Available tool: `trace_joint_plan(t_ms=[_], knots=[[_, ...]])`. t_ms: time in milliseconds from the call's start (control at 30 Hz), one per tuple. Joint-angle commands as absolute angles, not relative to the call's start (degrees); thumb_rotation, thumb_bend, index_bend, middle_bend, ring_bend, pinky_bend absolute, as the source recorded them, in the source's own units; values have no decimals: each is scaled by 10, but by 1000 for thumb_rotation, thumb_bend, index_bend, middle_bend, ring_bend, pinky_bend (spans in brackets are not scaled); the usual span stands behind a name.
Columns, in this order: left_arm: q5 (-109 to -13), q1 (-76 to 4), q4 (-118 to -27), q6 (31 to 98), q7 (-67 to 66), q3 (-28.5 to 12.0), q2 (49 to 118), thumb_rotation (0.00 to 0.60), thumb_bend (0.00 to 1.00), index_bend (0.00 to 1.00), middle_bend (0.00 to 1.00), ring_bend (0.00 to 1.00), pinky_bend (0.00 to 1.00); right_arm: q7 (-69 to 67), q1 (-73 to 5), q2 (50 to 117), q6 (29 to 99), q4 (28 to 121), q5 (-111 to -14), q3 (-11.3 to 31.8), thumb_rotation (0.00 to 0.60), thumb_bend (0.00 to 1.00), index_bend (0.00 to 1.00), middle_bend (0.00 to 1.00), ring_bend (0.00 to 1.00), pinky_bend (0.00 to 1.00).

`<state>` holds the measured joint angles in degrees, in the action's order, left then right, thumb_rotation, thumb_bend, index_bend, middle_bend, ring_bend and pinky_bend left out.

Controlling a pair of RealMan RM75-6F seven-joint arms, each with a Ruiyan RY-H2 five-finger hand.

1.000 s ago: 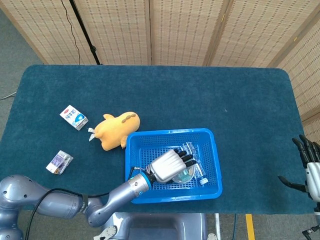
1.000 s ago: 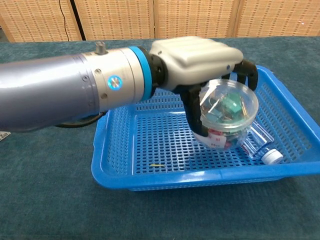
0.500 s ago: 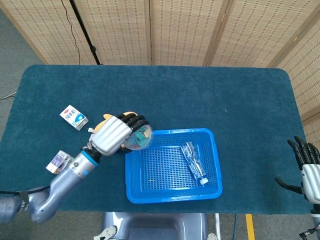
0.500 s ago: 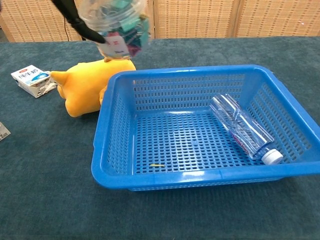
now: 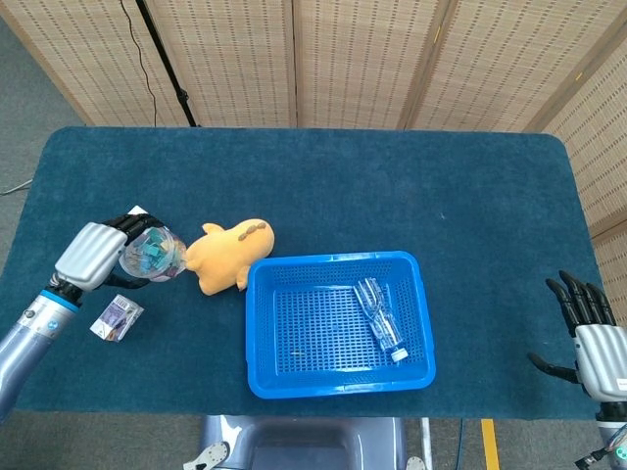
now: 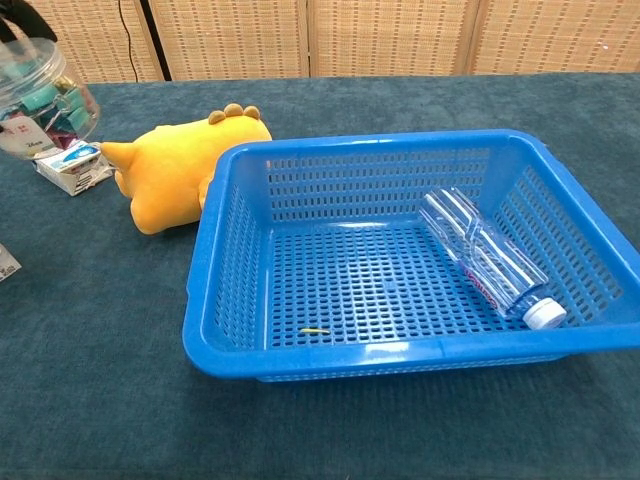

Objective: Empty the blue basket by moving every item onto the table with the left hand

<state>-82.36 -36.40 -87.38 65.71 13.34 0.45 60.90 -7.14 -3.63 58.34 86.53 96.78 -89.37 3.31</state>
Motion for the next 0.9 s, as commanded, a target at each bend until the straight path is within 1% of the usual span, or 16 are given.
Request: trace_joint_plan(t_ms=[33,133,367,567,700,733,767,833,900], knots=[[-835,-346,-801,638,189,17,655,600,100,486,494,481,532,-71,-36,584,865,967,-892,33,600,0,0,0,0,0],[-867,-343,-780,648,220,24,676,600,100,490,494,482,532,-70,-37,584,864,966,-887,35,600,0,0,0,0,0],[-966,-318,-768,741,245,49,695,600,100,493,493,482,532,-72,-38,584,862,963,-882,37,600,0,0,0,0,0],[-1017,-311,-771,760,227,72,707,600,101,493,494,482,532,-73,-38,584,861,963,-882,37,600,0,0,0,0,0],[-1035,-309,-773,753,184,81,724,600,100,488,491,470,532,-74,-36,583,863,965,-881,37,600,0,0,0,0,0],[-1036,-310,-773,743,172,85,728,600,98,483,484,454,531,-74,-36,582,863,965,-881,37,600,0,0,0,0,0],[-1036,-311,-773,734,166,88,730,600,94,466,458,411,518,-75,-36,582,863,965,-880,37,600,0,0,0,0,0],[-1035,-312,-774,723,160,90,732,600,83,407,361,295,453,-75,-37,582,862,965,-880,37,600,0,0,0,0,0],[-1034,-314,-775,715,160,92,732,600,68,285,172,120,327,-76,-37,581,862,965,-879,37,600,0,0,0,0,0]])
